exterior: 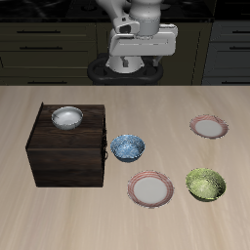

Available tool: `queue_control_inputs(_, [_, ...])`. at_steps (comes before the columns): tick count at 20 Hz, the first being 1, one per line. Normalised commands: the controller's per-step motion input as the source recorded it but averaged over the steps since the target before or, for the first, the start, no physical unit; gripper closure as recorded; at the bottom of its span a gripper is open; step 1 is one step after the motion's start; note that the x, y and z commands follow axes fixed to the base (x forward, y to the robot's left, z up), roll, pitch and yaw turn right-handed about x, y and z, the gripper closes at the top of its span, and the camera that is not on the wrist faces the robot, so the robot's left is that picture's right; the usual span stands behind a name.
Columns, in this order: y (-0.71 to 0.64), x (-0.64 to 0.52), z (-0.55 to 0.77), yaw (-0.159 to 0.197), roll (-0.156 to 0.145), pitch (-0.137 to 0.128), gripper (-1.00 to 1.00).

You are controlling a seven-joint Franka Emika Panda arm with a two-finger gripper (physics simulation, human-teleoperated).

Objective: Stack the blue bowl on the green bowl

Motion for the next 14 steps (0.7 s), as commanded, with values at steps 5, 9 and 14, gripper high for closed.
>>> queue_control_inputs(5, [0.13,0.31,0.12,-0.022,-0.002,-0.021,-1.0])
queue_control_inputs(9, [0.05,0.26,0.07,-0.006,-0.021,-0.019,-1.0])
queue_control_inputs(14, [0.07,0.3,0.0,-0.009,-0.009,-0.006,-1.0])
